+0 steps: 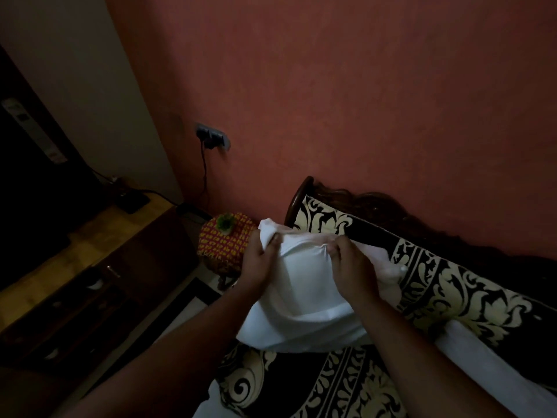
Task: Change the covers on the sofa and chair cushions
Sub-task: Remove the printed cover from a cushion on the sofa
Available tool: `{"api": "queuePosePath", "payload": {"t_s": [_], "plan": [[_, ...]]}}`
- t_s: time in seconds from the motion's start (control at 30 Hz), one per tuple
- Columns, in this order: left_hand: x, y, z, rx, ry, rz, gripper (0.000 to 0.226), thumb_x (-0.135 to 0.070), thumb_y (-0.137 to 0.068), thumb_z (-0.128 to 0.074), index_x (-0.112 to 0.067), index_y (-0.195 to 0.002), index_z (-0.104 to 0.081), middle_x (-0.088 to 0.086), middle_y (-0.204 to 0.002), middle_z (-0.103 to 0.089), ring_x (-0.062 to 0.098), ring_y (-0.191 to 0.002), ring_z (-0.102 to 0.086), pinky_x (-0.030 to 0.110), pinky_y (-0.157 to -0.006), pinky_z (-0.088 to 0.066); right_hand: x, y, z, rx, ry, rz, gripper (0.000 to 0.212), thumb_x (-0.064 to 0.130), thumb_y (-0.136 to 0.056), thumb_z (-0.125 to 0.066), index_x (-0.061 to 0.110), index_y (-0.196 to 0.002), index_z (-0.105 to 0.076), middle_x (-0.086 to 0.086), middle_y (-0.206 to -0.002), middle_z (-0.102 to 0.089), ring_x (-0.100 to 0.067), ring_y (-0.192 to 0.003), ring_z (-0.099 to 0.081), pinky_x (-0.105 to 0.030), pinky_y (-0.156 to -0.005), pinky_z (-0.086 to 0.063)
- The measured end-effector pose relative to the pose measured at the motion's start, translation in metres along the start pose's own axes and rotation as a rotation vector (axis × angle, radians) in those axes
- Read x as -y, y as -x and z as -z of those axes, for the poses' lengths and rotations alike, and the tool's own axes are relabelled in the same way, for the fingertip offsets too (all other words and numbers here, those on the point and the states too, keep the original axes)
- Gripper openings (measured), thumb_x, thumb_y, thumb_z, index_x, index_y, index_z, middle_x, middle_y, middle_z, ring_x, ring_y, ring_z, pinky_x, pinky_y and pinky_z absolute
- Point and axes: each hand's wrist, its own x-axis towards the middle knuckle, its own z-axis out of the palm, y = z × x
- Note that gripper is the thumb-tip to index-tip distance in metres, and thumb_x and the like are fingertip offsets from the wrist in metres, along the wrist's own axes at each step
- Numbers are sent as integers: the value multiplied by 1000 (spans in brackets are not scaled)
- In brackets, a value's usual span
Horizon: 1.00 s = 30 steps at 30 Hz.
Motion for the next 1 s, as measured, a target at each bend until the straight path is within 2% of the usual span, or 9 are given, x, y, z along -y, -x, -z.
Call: {"api": "queuePosePath", "payload": {"t_s": [0.07, 0.13, 0.23, 0.33, 0.47, 0.57, 0.7, 0.83, 1.0], "plan": [[-9, 2, -4, -9, 42, -23, 24, -37, -98, -62, -22, -117, -62, -6, -108, -68, 4, -101, -64, 25, -85, -48, -1, 1, -1, -39, -36, -3, 29, 44, -104, -37, 18, -100, -50, -3, -97, -63, -26, -84, -63, -39, -67, -51], [-16, 2, -4, 5, 80, -45, 29, -43, -96, -61, -25, -119, -63, -6, -111, -68, 8, -104, -64, 28, -89, -52, 1, 6, -4, -69, -44, -5, 34, 51, -103, -36, 19, -106, -49, -3, -106, -59, -24, -92, -61, -38, -73, -52], [-23, 0, -4, -28, 106, -61, 18, -42, -98, -61, -33, -114, -63, -8, -109, -68, 9, -104, -65, 33, -92, -54, 6, 19, -15, -24, 19, -27, 61, 69, -95, -38, 18, -127, -48, -3, -126, -53, -21, -113, -54, -39, -91, -49], [-29, 1, -12, -124, 114, -54, 18, -46, -96, -60, -33, -108, -64, -7, -104, -69, 10, -101, -66, 37, -91, -54, 14, 24, -23, 22, 130, -91, 84, 85, -85, -34, 17, -132, -46, -5, -128, -54, -23, -117, -51, -43, -94, -46], [-31, -3, -12, -275, 109, 40, 27, -42, -100, -58, -20, -114, -64, -8, -100, -67, 7, -96, -64, 36, -90, -53, 27, 15, -26, 69, 133, -125, 91, 95, -77, -24, 20, -122, -50, -2, -121, -61, -25, -113, -56, -46, -95, -44], [-26, -6, -6, -338, 102, 81, 33, -45, -100, -57, -19, -119, -63, -6, -104, -68, 11, -99, -65, 37, -91, -53, 32, 6, -26, 152, 125, -103, 94, 98, -71, -25, 27, -128, -51, 2, -128, -61, -23, -120, -54, -46, -99, -39], [-23, -5, -2, -382, 96, 131, 31, -44, -101, -55, -19, -117, -64, -8, -102, -67, 13, -100, -64, 34, -89, -52, 37, -2, -25, 306, 155, -91, 100, 98, -64, -36, 37, -142, -40, 7, -142, -54, -20, -130, -48, -46, -102, -35], [-18, -5, 2, -386, 131, 164, 30, -44, -101, -55, -21, -116, -66, -6, -103, -70, 13, -98, -66, 40, -92, -55, 48, -5, -24, 458, 168, -122, 110, 101, -61, -36, 36, -150, -32, 4, -149, -49, -22, -133, -46, -49, -103, -36], [-21, -6, 2, -385, 140, 165, 33, -48, -97, -56, -22, -114, -67, -4, -104, -71, 15, -98, -68, 47, -93, -56, 53, -3, -26, 444, 170, -102, 111, 100, -59, -34, 34, -148, -35, 3, -147, -43, -23, -135, -39, -48, -104, -38]]}}
